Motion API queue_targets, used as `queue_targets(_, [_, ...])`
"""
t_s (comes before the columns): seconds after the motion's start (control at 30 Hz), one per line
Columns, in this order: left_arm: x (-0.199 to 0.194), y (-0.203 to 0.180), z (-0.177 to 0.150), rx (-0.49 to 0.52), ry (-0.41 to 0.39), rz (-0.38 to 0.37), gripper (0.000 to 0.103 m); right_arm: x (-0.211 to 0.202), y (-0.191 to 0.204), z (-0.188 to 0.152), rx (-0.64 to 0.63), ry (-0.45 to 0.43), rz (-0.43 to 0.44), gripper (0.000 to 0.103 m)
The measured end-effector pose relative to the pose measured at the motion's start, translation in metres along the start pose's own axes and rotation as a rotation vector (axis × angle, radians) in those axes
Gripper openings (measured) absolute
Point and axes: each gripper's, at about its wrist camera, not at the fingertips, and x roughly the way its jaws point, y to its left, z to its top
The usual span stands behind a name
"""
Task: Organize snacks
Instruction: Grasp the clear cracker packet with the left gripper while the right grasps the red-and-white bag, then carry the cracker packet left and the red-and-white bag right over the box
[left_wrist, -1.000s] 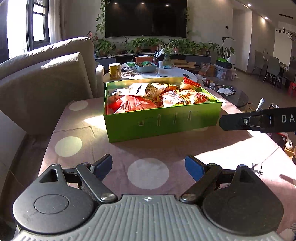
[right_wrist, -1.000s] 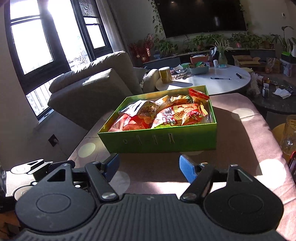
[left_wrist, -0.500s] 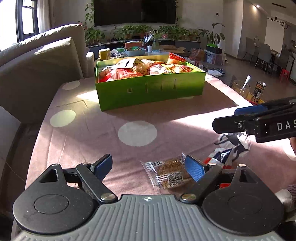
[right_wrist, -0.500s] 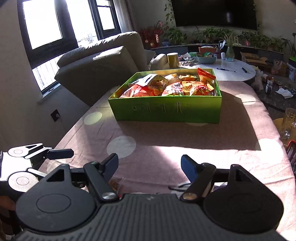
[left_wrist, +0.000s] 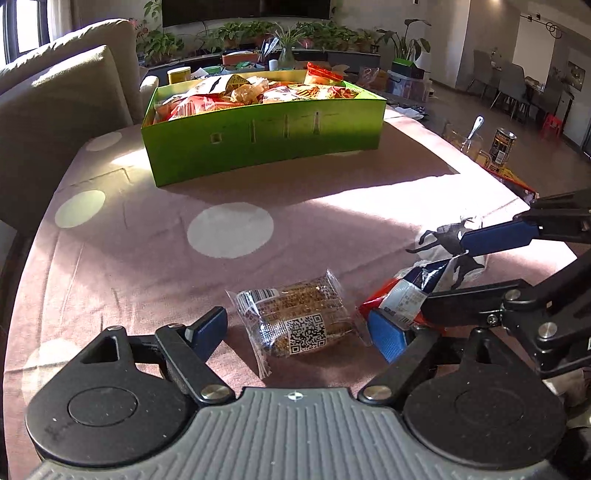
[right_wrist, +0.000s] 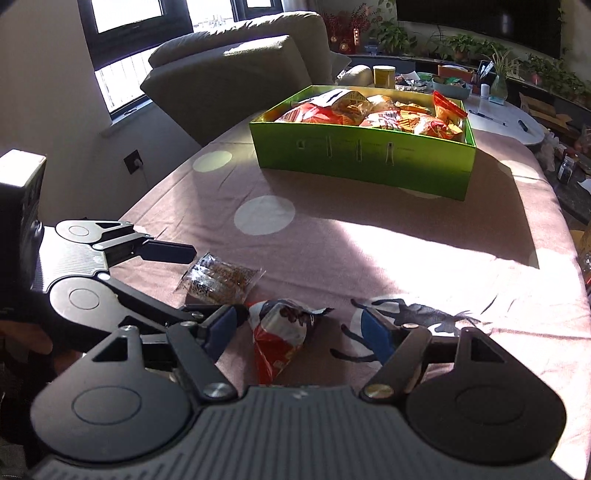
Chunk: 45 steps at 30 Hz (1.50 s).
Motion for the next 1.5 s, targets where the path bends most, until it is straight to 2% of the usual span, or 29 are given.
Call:
queue_targets(0.03, [0.000, 0.002, 0.000, -0.008, -0.002, -0.001, 0.070, 0.000, -0.001, 0.000, 0.004, 0.002, 0.003, 0.082])
queue_targets(0.13, [-0.001, 0.006, 0.001, -0.012, -0.006, 0.020, 0.061, 0.000, 0.000, 0.000, 0.001, 0.006, 0.016, 0.082])
queue_targets(0.27, [-0.001, 0.012, 0.003, -0.027, -0.007, 0.033, 0.061, 0.000, 0.005, -0.002, -0.030, 0.015, 0.037, 0.082])
queue_targets(0.4, [0.001, 0.012, 0.003, -0.027, -0.002, 0.044, 0.064, 0.006, 0.013, -0.004, -0.069, 0.044, 0.056, 0.082])
queue_targets(0.5, [0.001, 0.012, 0.004, -0.029, -0.003, 0.063, 0.070, 0.012, 0.016, -0.004, -0.073, 0.062, 0.044, 0.082])
queue_targets(0.63, [0.003, 0.017, 0.007, -0.049, -0.010, 0.056, 0.070, 0.019, 0.017, -0.004, -0.079, 0.074, 0.020, 0.082])
queue_targets(0.77, [0.007, 0.016, 0.008, -0.034, -0.023, 0.061, 0.059, 0.026, 0.014, -0.003, -0.073, 0.067, -0.029, 0.082])
queue_targets(0.97, [0.002, 0.017, 0.008, -0.035, -0.036, 0.034, 0.055, 0.019, 0.004, 0.000, -0.035, 0.010, -0.052, 0.080])
queue_targets(1.1, [-0.001, 0.013, 0.010, -0.007, -0.058, 0.060, 0.055, 0.012, -0.001, 0.007, -0.012, -0.026, -0.059, 0.080])
queue_targets(1.3, [-0.006, 0.013, 0.014, -0.013, -0.077, 0.042, 0.054, 0.011, -0.011, 0.011, 0.065, -0.053, -0.069, 0.080])
queue_targets(1.5, [-0.011, 0.011, 0.026, -0.003, -0.112, 0.041, 0.054, 0.004, -0.016, 0.021, 0.090, -0.099, -0.071, 0.080])
